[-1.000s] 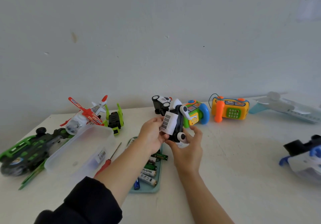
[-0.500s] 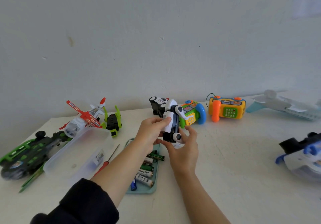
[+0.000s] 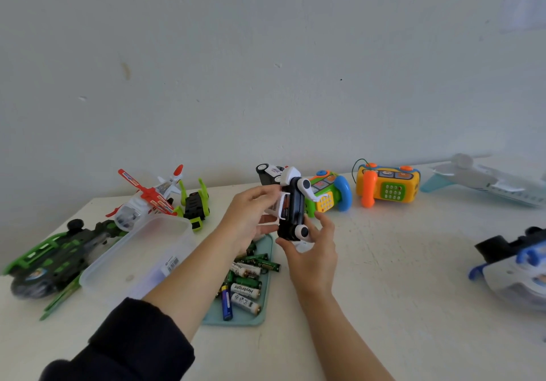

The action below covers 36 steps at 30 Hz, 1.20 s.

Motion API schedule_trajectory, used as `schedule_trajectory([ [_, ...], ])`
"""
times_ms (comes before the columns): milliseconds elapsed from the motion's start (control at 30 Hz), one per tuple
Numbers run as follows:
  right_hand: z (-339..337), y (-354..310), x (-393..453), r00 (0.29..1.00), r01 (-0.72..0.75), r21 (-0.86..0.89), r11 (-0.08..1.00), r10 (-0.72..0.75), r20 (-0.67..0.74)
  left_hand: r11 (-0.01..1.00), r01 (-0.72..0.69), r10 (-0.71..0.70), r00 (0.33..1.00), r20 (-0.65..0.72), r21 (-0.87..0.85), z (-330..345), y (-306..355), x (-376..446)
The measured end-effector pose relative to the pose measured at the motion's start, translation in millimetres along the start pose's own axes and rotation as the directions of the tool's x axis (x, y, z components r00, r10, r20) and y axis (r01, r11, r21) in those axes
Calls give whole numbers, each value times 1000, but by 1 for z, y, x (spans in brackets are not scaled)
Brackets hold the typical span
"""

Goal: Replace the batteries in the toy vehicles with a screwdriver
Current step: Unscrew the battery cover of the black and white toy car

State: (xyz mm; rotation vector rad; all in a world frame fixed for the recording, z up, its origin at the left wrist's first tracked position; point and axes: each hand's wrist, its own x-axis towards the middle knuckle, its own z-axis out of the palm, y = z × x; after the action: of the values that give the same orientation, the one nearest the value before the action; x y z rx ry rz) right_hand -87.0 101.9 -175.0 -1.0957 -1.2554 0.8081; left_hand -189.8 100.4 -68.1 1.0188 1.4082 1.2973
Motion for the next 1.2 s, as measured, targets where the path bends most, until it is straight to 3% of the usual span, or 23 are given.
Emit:
schedule_trajectory([
  [67,0,0,0,1000,4,-5,1000,-4,5,971,-152,166,984,-64,186,-1,-3,2],
  [133,-1,0,0,1000,4,2,1000,-4,0,912,-248,277,960,-43,327,0,-6,3],
  [400,0,-1,-1,1000,-2,13,1000,2,21,847,-386,442,893,-81,367,5,-16,11],
  [600,-1,-2,1,1000,-2,26,1000,2,11,832,-444,476,880,-14,332,-4,-13,13],
  [767,-2,-4,-1,1000,7,32,999,-8,27,711,-467,474,870,132,526,2,-15,15],
  [833,-3,-6,-1,1000,14,35,999,-15,21,721,-486,481,864,147,494,6,-16,15],
  [933,-4,-9,-2,1000,29,53,998,-30,5,859,-376,391,920,29,348,12,-17,13],
  [1000,-4,-10,-3,999,52,59,997,-52,-6,973,-178,184,982,-33,144,11,-15,13],
  [1033,-4,-11,-4,997,71,60,996,-70,-10,999,-47,47,999,18,2,8,-14,15],
  [1100,-3,-14,-5,993,119,60,991,-119,-8,961,198,-156,964,214,-192,0,-13,16],
  [1133,-2,-16,-7,989,150,63,987,-149,-14,941,257,-191,941,280,-223,-4,-14,17],
  [1200,1,-17,-7,980,197,11,980,-196,-43,943,242,-164,935,315,-227,-6,-17,20],
])
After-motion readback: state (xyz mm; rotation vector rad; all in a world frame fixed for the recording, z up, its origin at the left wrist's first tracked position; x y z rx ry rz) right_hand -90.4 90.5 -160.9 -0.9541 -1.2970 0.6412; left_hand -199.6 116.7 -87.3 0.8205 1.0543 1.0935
